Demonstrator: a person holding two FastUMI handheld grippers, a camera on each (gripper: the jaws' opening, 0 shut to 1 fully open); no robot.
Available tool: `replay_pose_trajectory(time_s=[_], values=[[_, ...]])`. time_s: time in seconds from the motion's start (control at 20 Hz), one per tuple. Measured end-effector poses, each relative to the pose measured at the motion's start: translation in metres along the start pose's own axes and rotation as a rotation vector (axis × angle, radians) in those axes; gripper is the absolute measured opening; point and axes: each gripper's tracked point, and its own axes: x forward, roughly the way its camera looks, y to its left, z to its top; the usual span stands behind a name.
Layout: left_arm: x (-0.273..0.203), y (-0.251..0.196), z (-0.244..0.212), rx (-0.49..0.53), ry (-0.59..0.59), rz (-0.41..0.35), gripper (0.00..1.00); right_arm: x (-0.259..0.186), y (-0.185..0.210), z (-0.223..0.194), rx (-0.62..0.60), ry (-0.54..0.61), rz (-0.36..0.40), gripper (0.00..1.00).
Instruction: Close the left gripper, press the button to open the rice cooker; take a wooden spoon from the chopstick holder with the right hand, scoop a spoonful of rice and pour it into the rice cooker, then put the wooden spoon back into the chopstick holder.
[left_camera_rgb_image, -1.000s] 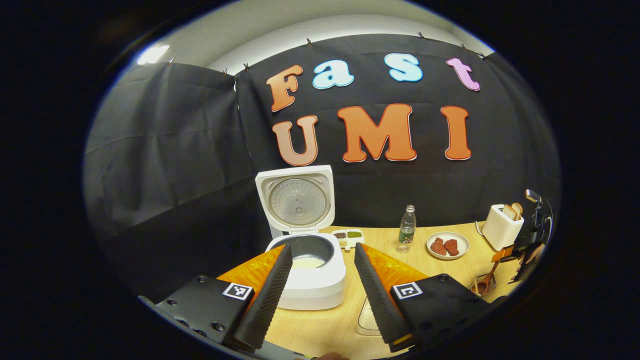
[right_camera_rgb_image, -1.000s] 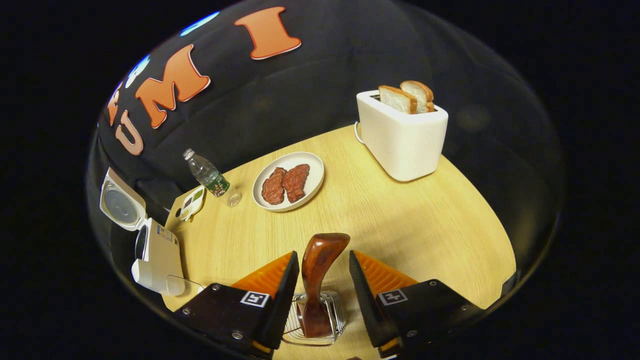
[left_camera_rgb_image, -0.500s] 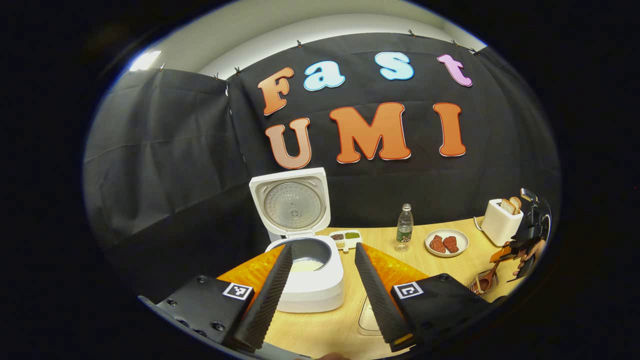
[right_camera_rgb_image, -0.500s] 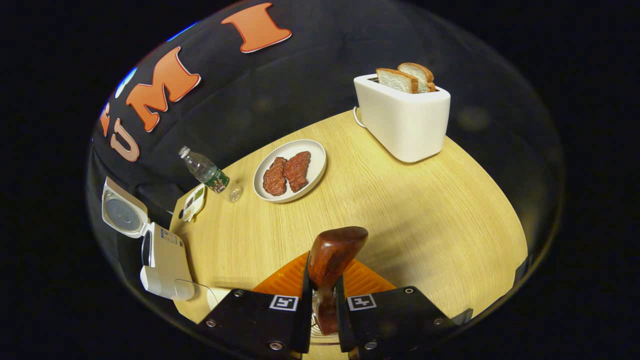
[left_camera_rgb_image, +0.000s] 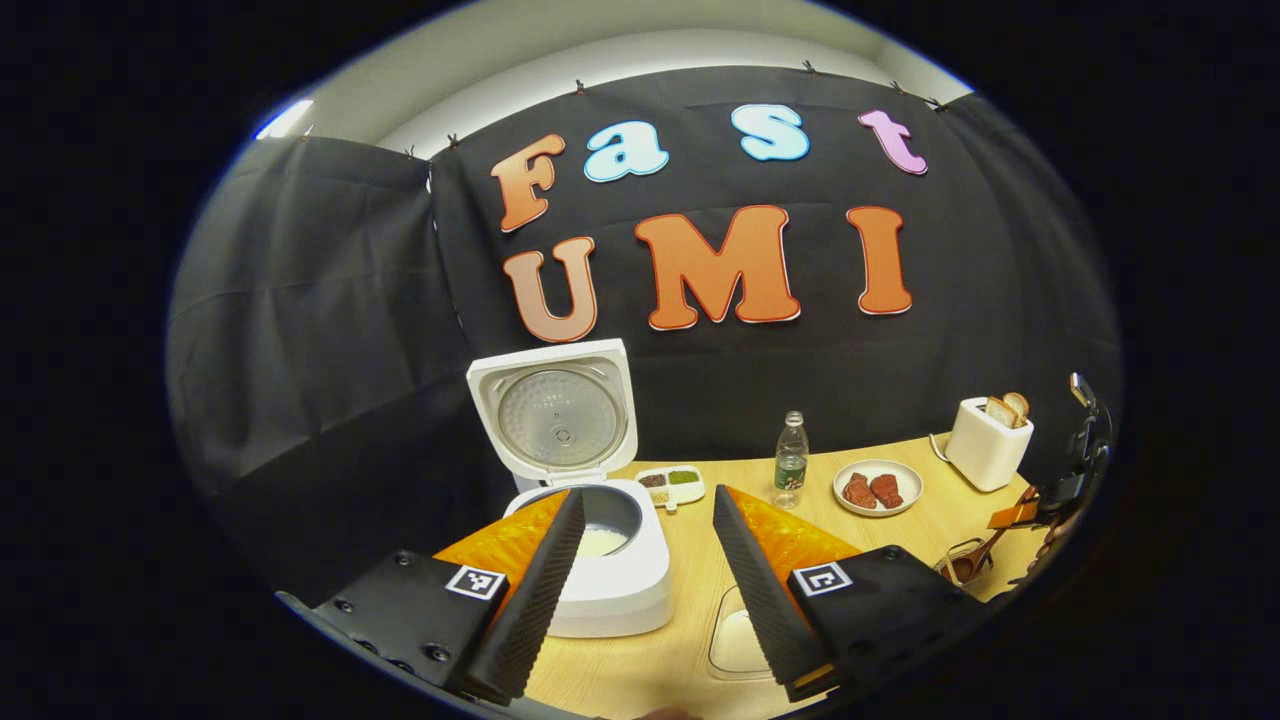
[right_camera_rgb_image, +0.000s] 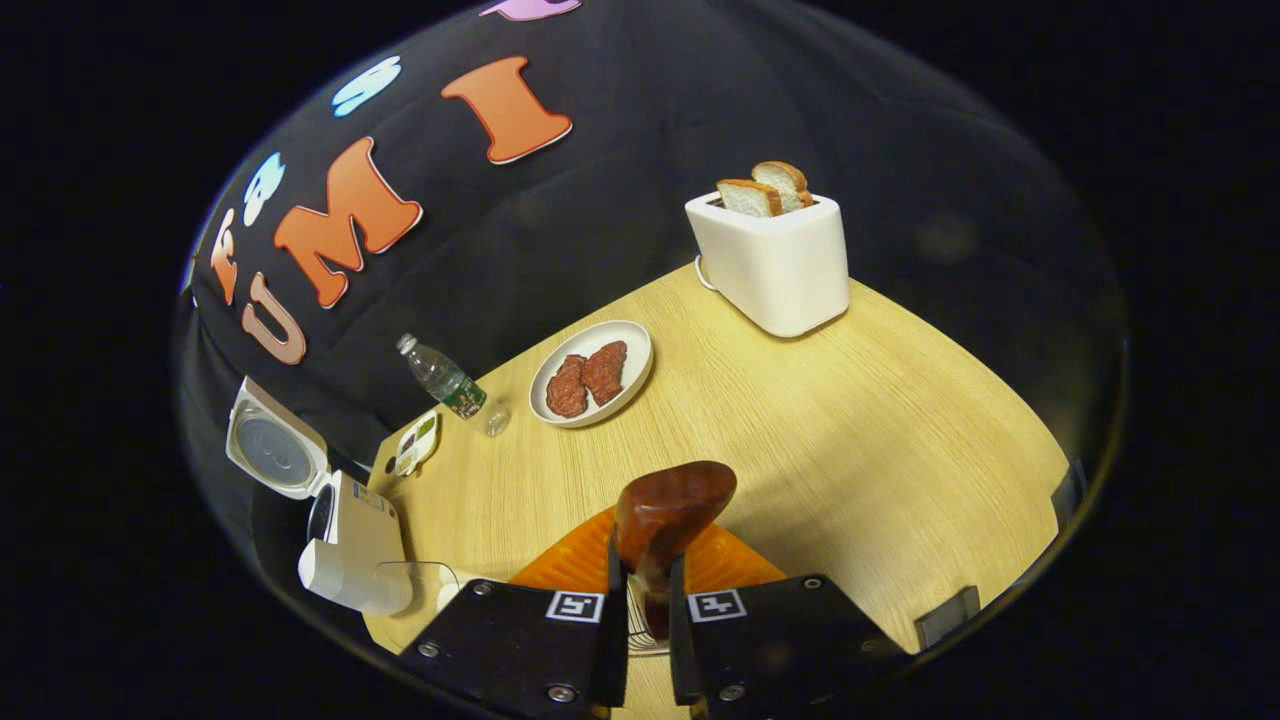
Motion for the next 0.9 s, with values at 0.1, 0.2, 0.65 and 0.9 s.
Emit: replay_pose_trajectory(time_s=[0.1, 0.2, 0.65, 0.9], values=[[0.002, 0.001, 0.002, -0.001, -0.005, -0.013, 0.89, -0.009, 0.001, 0.009, 0.029, -0.035, -0.007, 0.15], [0.004, 0.005, 0.004, -0.011, -0.010, -0.024, 0.89, -0.023, 0.005, 0.017, 0.037, -0.056, -0.020, 0.15], [0.019, 0.045, 0.000, -0.026, 0.001, -0.033, 0.90, -0.084, 0.108, 0.050, -0.027, -0.219, 0.126, 0.14], [0.014, 0.074, 0.001, -0.040, -0.014, 0.007, 1.00, -0.078, 0.183, -0.001, -0.150, -0.155, 0.229, 0.14]])
